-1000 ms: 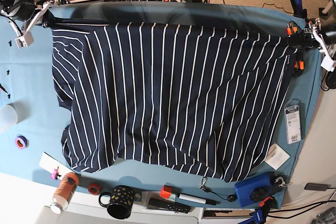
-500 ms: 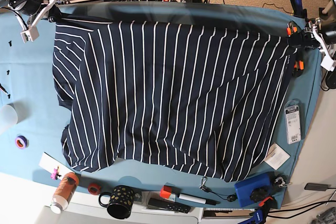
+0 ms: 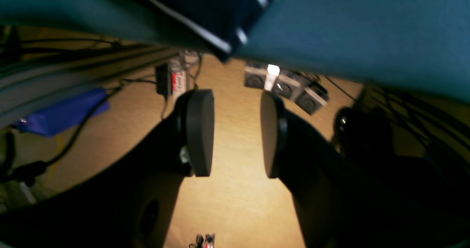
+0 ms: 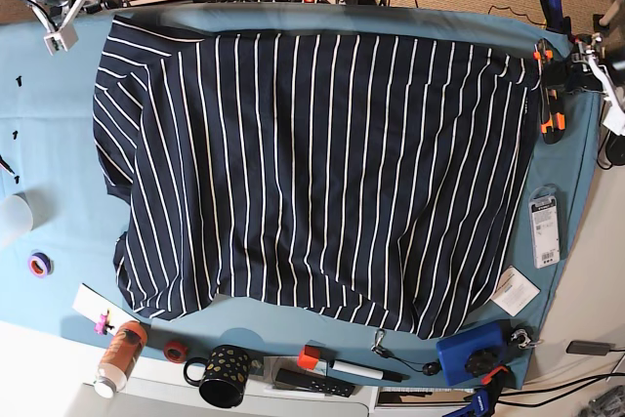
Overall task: Layout the t-shirt on the table in an organized manner, then fold the t-shirt properly
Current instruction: 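Release the shirt with the right gripper and pull its corner outward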
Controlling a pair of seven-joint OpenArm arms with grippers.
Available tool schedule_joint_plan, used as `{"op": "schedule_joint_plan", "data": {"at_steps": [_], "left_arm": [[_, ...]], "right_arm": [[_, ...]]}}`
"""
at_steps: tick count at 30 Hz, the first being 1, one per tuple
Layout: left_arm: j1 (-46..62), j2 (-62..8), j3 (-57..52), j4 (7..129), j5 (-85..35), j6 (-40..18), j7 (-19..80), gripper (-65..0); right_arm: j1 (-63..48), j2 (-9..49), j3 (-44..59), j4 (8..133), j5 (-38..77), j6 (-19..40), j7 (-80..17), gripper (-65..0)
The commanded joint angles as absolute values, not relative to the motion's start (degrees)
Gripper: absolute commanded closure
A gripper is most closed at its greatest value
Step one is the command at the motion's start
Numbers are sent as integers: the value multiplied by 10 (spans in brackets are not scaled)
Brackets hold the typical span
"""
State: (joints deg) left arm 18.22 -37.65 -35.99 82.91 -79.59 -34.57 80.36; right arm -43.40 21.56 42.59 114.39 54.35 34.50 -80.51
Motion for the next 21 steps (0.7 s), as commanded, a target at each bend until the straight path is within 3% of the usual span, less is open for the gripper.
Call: {"op": "schedule_joint_plan", "data": {"at_steps": [1,5,11,21], "left_arm": [[179,-393,-366,839,-813,-346,800,-207],[166,-392,-366,858,-819,-346,800,-207],[136,-389,-366,896,-818,-346,800,-207],[98,-389,-366,911,-801,-346,800,-207]], "right_arm": [[-438,225,433,1151,544,345,-800,-215],[-399,227,432,1150,460,337,-713,-215],[-264,227,432,1110,402,301,-669,-215],[-69,227,429,872,378,325,-668,-215]]}}
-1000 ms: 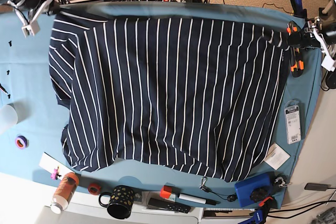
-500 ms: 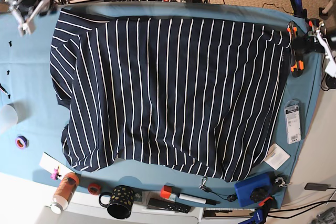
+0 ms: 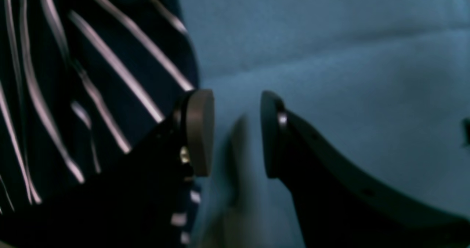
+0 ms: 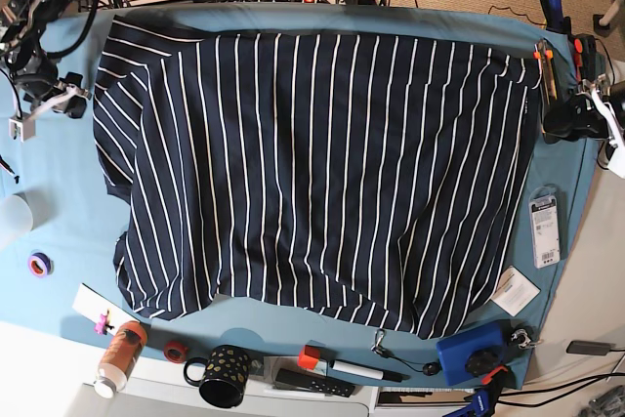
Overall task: Layout the t-shirt on the table in an organized manner, then fold the t-shirt properly
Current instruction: 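Release the shirt with the right gripper and pull its corner outward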
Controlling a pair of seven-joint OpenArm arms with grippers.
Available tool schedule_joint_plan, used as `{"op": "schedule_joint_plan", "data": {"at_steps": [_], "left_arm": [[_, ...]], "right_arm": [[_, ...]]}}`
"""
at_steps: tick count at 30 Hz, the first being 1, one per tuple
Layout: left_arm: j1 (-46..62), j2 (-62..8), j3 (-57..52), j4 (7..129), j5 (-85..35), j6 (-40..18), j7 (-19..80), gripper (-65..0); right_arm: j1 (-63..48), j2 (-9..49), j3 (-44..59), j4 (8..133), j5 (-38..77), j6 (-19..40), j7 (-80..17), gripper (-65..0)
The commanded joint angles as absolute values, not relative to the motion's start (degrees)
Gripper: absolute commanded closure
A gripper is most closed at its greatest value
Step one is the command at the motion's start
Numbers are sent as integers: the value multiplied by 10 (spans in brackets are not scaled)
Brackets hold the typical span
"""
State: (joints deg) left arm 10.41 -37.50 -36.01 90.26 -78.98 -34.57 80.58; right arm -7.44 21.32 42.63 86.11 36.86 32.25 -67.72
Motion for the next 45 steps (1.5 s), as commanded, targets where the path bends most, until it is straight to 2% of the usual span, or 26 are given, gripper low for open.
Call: {"op": "schedule_joint_plan", "data": {"at_steps": [1,7,12,14,17,23,31,41,45], "left_arm": [[98,-389,-366,911,-801,-346,800,-207],[96,-389,-366,910,-801,-346,800,-207],[96,-389,-366,910,-802,-346,800,-207],[96,-389,-366,910,-802,-346,800,-207],[96,-389,-366,910,-802,-346,800,-207],[96,-387,-366,910,-802,-346,800,-207],[95,-374,-366,910,-802,-346,795,-207],[95,-335,-366,910,-802,-346,796,-207],[95,-335,-366,910,-802,-346,796,-207]], "right_arm": [[-60,227,426,862,381,331,-675,-215],[-41,227,380,856,367,340,-645,-215],[-41,227,324,856,279,293,-638,-209],[-41,227,306,856,248,278,-648,-144],[-41,227,293,856,241,267,-651,0],[-54,227,317,888,249,268,-686,0],[-136,223,441,915,363,270,-689,0],[-149,196,529,915,370,279,-667,0],[-149,196,528,915,371,322,-699,0]]}}
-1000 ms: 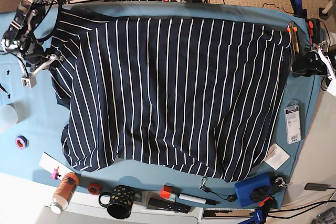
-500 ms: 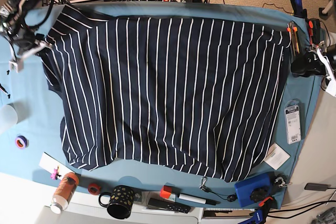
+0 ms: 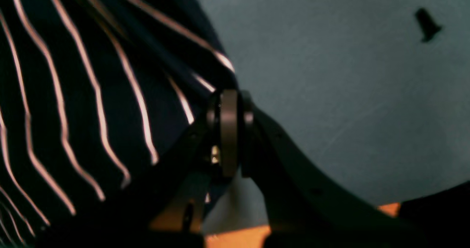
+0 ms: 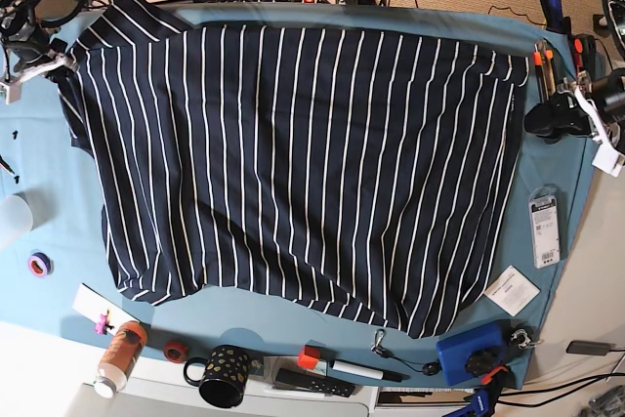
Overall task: Layout the t-shirt on the table in an organized manner, then fold the t-shirt properly
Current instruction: 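Release the shirt with the right gripper and pull its corner outward, then regrasp the shirt corners with both grippers and stretch them apart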
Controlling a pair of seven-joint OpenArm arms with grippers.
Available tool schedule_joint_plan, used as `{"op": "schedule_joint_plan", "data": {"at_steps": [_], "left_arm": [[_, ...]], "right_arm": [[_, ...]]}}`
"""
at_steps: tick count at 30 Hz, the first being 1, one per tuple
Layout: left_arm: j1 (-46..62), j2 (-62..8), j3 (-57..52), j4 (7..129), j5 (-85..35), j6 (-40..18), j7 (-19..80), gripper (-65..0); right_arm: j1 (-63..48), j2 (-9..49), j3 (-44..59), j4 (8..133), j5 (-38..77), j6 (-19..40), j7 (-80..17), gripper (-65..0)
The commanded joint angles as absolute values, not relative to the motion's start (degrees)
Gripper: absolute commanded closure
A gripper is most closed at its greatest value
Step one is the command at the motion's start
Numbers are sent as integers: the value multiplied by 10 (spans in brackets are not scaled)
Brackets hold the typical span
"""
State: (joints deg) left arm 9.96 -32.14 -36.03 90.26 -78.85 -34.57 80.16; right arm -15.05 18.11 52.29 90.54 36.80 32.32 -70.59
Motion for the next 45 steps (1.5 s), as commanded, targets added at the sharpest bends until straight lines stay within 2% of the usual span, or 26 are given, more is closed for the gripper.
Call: {"op": "schedule_joint_plan", "data": {"at_steps": [1,2,4,6,10,13,22,30,35,38,41,45], "left_arm": [[95,-335,-366,910,-802,-346,796,-207],[95,-335,-366,910,-802,-346,796,-207],[95,-335,-366,910,-802,-346,796,-207],[95,-335,-366,910,-802,-346,796,-207],[95,-335,-366,910,-802,-346,797,-207],[95,-335,-366,910,-802,-346,800,-207],[112,-335,-366,933,-757,-346,800,-206],[236,-321,-385,1104,-655,-319,798,-207],[276,-252,-385,1139,-625,-321,743,-207],[276,-214,-385,1138,-552,-321,667,-207],[276,-199,-385,1138,-497,-302,622,-207],[276,-199,-385,1131,-445,-294,620,-207]], "right_arm": [[-149,196,528,915,371,333,-714,0],[-149,196,528,915,371,347,-731,-24],[-150,200,528,915,379,360,-754,-123],[-151,204,528,915,384,359,-754,-157],[-151,232,529,915,385,359,-686,-157],[-147,255,529,915,386,338,-652,-157],[-142,270,529,915,418,342,-675,-157],[-143,269,529,915,500,367,-712,-157],[-146,262,529,915,499,385,-726,-157],[-157,262,529,915,500,395,-733,-157],[-180,262,529,915,501,397,-734,-156],[-212,262,529,915,520,400,-733,-156]]}}
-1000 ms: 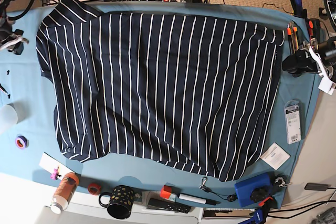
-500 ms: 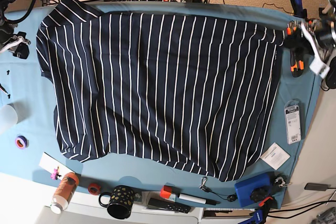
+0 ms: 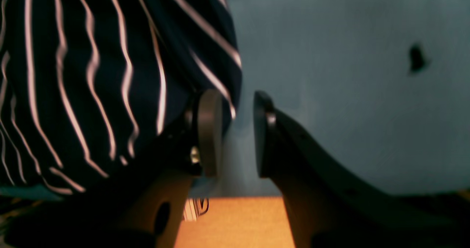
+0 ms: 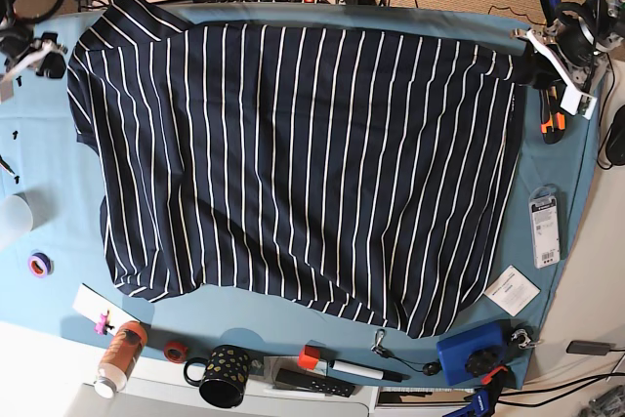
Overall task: Layout the t-shirt on the table in an organized manner, then fold the t-shirt properly
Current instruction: 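Regrasp the shirt corners with both grippers and stretch them apart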
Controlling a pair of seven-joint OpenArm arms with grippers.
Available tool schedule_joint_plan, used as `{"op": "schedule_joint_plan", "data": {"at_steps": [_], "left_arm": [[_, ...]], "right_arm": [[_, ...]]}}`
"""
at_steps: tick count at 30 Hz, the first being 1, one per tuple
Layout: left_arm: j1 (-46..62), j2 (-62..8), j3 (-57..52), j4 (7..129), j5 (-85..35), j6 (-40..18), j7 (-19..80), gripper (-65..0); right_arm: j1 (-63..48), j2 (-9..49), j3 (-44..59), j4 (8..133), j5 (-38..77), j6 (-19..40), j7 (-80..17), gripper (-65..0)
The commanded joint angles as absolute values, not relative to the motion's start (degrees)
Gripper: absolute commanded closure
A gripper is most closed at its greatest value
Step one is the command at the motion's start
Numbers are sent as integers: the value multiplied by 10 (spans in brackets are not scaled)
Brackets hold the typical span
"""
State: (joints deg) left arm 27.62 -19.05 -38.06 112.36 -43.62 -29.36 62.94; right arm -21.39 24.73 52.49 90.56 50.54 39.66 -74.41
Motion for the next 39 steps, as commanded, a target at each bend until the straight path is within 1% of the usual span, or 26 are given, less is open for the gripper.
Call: {"op": "schedule_joint_plan", "data": {"at_steps": [1,6,10,14,17,21,26,39], "left_arm": [[276,-199,-385,1129,-446,-294,625,-207],[276,-199,-385,1125,-463,-314,653,-207],[276,-199,-385,1125,-494,-316,667,-207],[276,-199,-385,1125,-506,-316,699,-207],[276,-199,-385,1125,-516,-342,696,-207],[277,-198,-380,1125,-519,-347,696,-207],[276,-197,-380,1125,-514,-389,696,-207],[277,-197,-380,1123,-496,-389,686,-207]], "right_arm": [[-219,262,529,915,532,400,-734,-156],[-232,262,529,915,546,400,-755,-156],[-234,262,529,915,547,400,-773,-156],[-255,262,529,915,610,400,-781,-156],[-275,262,529,915,644,400,-781,-156],[-278,262,529,914,632,400,-789,-157],[-278,262,529,914,632,400,-799,-157],[-278,262,529,914,646,400,-800,-162]]}}
